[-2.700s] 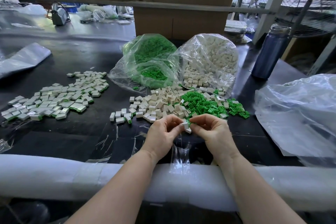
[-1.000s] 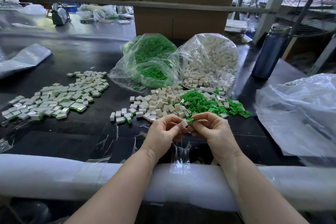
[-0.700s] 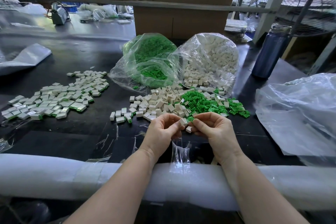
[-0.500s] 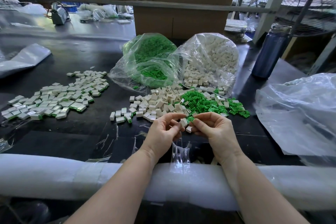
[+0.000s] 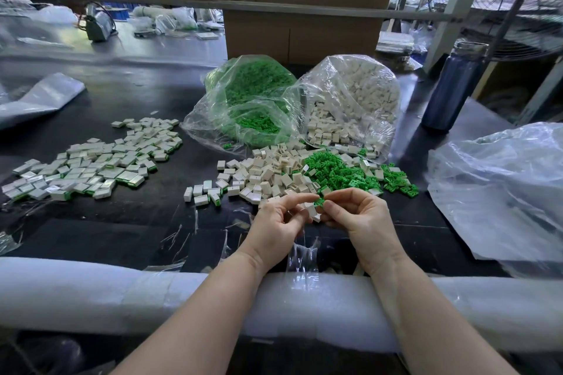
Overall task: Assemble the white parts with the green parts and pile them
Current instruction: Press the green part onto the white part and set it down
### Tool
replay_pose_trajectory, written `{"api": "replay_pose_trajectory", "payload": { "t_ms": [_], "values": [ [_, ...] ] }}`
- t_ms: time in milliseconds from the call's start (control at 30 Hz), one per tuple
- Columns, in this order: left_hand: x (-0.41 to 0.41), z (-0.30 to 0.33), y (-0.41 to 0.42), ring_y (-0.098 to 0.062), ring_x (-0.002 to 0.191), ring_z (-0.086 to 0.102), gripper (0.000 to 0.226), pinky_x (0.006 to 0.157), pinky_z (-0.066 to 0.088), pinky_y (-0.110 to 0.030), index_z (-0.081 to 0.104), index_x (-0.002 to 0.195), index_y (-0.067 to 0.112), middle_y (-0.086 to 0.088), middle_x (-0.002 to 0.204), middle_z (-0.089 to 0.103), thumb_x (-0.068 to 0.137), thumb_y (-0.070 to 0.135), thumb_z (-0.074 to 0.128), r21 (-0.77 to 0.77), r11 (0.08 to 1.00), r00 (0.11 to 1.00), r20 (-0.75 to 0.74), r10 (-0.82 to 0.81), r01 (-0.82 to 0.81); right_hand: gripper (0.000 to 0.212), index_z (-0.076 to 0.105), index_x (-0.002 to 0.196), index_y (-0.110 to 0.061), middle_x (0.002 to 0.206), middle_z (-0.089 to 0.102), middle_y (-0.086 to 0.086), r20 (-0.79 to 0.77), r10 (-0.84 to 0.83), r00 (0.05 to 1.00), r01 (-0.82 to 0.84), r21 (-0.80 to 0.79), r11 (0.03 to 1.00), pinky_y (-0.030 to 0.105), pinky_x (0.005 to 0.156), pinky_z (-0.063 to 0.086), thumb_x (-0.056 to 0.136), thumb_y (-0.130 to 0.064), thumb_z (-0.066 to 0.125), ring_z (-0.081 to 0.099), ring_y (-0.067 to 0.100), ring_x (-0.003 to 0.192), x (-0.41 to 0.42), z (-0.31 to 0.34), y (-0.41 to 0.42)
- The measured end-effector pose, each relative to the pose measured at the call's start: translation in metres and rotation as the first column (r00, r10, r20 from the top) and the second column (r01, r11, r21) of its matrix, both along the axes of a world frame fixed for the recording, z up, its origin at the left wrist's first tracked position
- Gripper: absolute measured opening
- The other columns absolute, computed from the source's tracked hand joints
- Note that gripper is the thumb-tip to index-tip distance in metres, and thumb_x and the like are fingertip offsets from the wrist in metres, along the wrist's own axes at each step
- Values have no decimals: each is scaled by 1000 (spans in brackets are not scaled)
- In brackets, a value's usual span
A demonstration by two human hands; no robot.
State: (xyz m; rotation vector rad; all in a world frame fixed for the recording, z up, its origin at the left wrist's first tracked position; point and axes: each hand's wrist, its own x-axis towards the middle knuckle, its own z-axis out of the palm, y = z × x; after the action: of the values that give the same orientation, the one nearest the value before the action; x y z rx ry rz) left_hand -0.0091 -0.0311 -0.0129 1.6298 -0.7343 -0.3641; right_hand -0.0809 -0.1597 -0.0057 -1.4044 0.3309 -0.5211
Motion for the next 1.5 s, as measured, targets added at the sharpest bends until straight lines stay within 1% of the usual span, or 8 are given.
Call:
{"api": "replay_pose_trajectory", "payload": {
  "t_ms": [267,467,733,933,1133,1267,1367,1500],
  "values": [
    [0,-2,0,-17,62,49,29,60,49,-33,66,99,29,-14,79,65,89,4,56,32,996,988,132,77,-82,14,67,77,-9,69,71,7,-12,-33,999,33,-46,998,19,56,54,78,5,68,68,15,63,1,-3,-2],
    [-2,-2,0,-3,57,48,26,57,47,-24,69,102,21,-1,82,67,88,2,57,24,994,981,167,97,-102,13,68,78,-8,68,71,7,-9,-53,999,53,-35,998,18,55,53,78,5,68,68,15,63,1,-3,-2],
    [-2,2,1,-22,62,48,23,58,46,-45,67,96,25,-18,78,63,90,7,55,-7,991,989,62,137,-137,15,69,80,-10,70,72,4,-22,-66,998,66,-29,997,17,56,52,81,4,66,68,14,67,1,-4,-3],
    [1,1,1,-23,63,43,25,61,38,-36,66,93,24,0,72,57,92,4,52,-72,972,974,-54,218,-221,19,68,77,-13,71,69,0,-68,-43,997,35,-119,992,17,55,51,83,5,63,64,8,63,1,-3,-2],
    [7,0,2,-10,57,43,29,51,38,-16,66,88,26,3,71,56,91,2,51,-129,940,945,-124,302,-317,22,67,70,-18,81,63,0,-273,120,955,-244,-484,840,18,70,49,79,2,68,58,9,72,2,2,8],
    [8,0,3,-6,54,43,30,50,37,-15,66,85,27,4,67,56,91,2,52,-160,924,933,-155,324,-347,25,66,65,-16,92,57,5,-327,190,926,-334,-471,816,21,73,49,75,7,69,56,13,78,2,5,11],
    [8,0,3,-2,52,43,28,48,37,-12,66,84,25,4,65,54,91,2,52,-177,920,931,-172,322,-350,24,66,63,-11,87,55,0,-358,248,900,-397,-442,804,13,66,43,72,11,69,53,7,71,1,6,12],
    [9,0,1,-6,54,43,28,47,36,-12,66,84,25,2,66,54,91,2,52,-175,919,930,-174,324,-353,32,63,59,-18,82,57,-1,-338,207,918,-355,-466,810,18,67,44,72,11,67,53,10,70,2,5,11]
  ]
}}
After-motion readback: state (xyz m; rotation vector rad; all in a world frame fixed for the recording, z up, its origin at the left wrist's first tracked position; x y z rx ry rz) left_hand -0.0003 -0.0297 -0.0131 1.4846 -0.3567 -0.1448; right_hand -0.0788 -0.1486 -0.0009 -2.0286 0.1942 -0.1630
